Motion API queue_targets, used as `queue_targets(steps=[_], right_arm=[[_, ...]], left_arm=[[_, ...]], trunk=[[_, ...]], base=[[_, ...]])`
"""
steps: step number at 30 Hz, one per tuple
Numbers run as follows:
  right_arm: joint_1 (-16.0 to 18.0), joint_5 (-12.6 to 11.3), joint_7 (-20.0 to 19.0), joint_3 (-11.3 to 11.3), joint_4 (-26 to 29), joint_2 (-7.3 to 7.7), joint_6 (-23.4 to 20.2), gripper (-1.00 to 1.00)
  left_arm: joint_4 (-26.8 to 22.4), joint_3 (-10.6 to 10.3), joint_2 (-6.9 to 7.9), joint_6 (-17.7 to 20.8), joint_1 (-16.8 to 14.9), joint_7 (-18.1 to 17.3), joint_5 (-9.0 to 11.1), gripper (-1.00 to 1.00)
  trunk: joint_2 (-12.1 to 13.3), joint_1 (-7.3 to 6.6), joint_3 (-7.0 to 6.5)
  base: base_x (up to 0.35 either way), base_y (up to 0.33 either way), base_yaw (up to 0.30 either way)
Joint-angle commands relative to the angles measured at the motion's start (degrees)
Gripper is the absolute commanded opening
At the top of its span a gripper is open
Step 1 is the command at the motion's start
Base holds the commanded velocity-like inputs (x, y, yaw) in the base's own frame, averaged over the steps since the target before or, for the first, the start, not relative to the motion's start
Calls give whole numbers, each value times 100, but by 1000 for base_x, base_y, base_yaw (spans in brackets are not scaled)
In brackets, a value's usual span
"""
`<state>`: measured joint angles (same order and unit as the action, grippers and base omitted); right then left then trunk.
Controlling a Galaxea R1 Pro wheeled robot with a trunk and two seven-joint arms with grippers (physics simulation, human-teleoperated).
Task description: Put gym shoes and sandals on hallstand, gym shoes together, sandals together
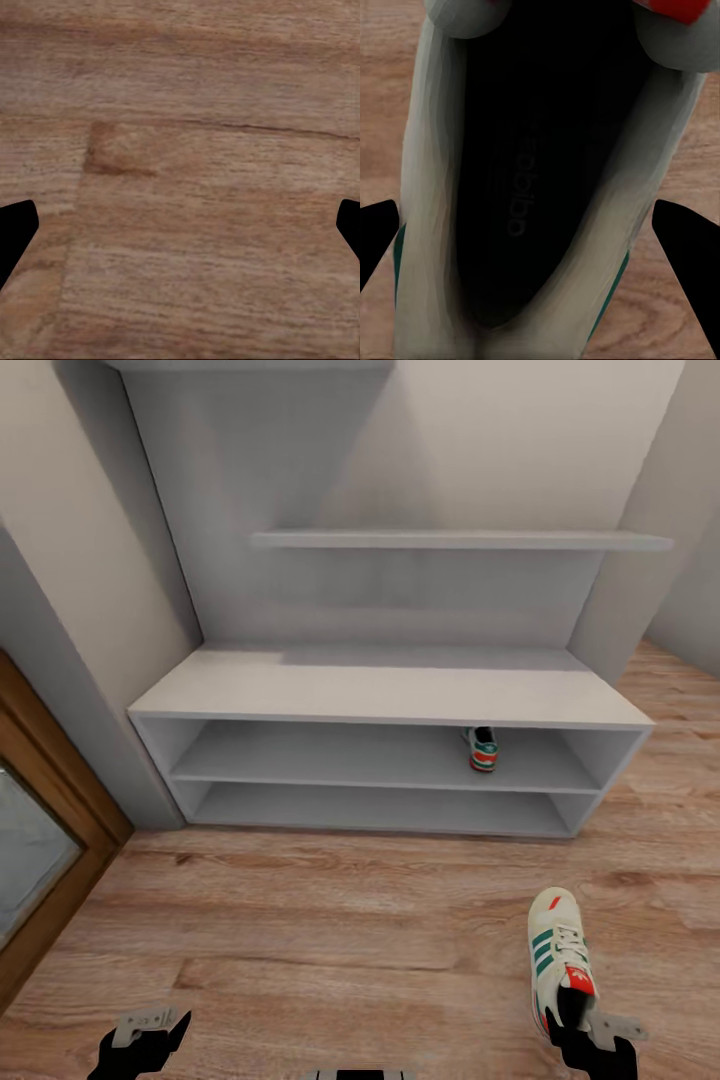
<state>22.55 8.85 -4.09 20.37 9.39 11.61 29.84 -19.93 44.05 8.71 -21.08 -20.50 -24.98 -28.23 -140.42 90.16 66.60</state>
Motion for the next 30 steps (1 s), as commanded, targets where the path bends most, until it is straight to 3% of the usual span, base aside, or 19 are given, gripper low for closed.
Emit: queue_targets(steps=[1,13,17,22,25,30], right_arm=[[4,38,-31,54,-2,3,21,-100],[4,75,-50,27,-7,-45,15,-100],[4,85,-55,-35,14,-203,-2,-100],[2,130,-47,-269,239,-476,-188,-100],[6,205,-43,-387,661,-617,-687,-100],[64,349,-32,-486,1813,-958,-2322,-100]], left_arm=[[6,44,-5,-28,-7,-27,-50,100],[3,17,-62,-46,-7,-25,-71,100],[14,9,-70,-79,-2,-32,-96,100],[71,-77,-74,-121,1,-134,-123,100],[101,-126,-72,-217,2,-232,-132,100],[165,-157,-71,-363,2,-324,-142,100]], trunk=[[-2,-3,4],[-2,-3,4],[-2,-3,4],[-2,-3,4],[-2,-3,4],[-2,-3,4]], base=[[-138,288,0],[-110,251,0],[-29,69,0],[-8,18,0],[-2,5,0],[-1,1,0]])
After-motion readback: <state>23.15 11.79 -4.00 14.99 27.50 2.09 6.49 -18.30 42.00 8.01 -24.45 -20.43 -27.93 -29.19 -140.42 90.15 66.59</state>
